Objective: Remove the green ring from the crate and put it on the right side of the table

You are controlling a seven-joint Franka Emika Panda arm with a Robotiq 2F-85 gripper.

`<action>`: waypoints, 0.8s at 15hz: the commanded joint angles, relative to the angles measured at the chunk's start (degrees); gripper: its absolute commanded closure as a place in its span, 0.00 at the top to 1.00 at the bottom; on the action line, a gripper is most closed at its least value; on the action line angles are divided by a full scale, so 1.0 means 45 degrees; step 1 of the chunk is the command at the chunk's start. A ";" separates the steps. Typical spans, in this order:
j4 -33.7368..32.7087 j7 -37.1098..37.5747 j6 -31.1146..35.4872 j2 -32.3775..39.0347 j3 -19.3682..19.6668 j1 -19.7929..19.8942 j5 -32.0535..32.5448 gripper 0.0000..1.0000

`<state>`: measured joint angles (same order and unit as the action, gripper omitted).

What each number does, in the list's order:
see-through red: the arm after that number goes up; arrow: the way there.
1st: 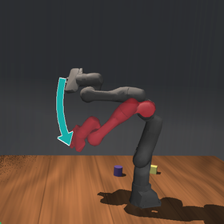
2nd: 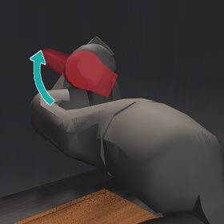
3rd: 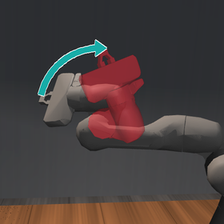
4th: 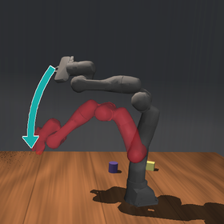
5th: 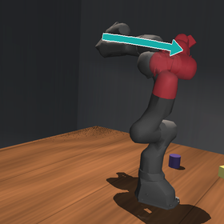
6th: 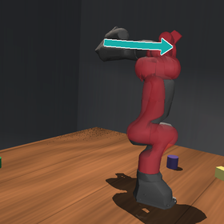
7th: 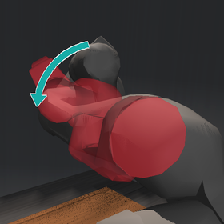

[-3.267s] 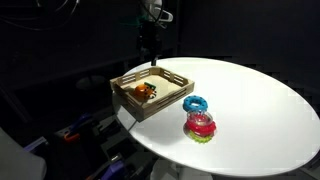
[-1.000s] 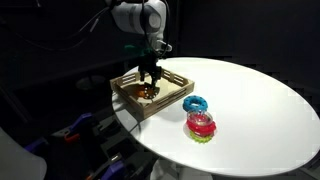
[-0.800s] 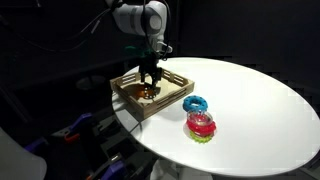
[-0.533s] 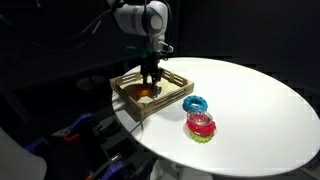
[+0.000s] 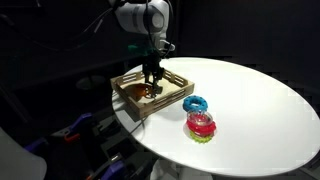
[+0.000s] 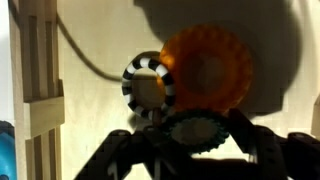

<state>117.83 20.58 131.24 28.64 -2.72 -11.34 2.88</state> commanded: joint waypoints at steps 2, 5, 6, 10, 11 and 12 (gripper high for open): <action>-0.0291 0.0063 -0.0392 -0.0319 0.0218 0.0042 -0.0132 0.42; -0.0437 -0.0017 -0.0485 -0.0620 0.0352 0.0252 -0.0256 0.42; -0.0472 -0.0022 -0.0496 -0.0797 0.0434 0.0357 -0.0268 0.42; -0.0577 0.0119 -0.0501 -0.1431 0.0855 0.0723 -0.0083 0.42; -0.0626 0.0207 -0.0519 -0.1551 0.1007 0.0813 0.0030 0.42; -0.0660 0.0251 -0.0521 -0.1650 0.1126 0.0906 0.0079 0.42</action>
<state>115.38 20.58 130.62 23.36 1.13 -8.25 2.79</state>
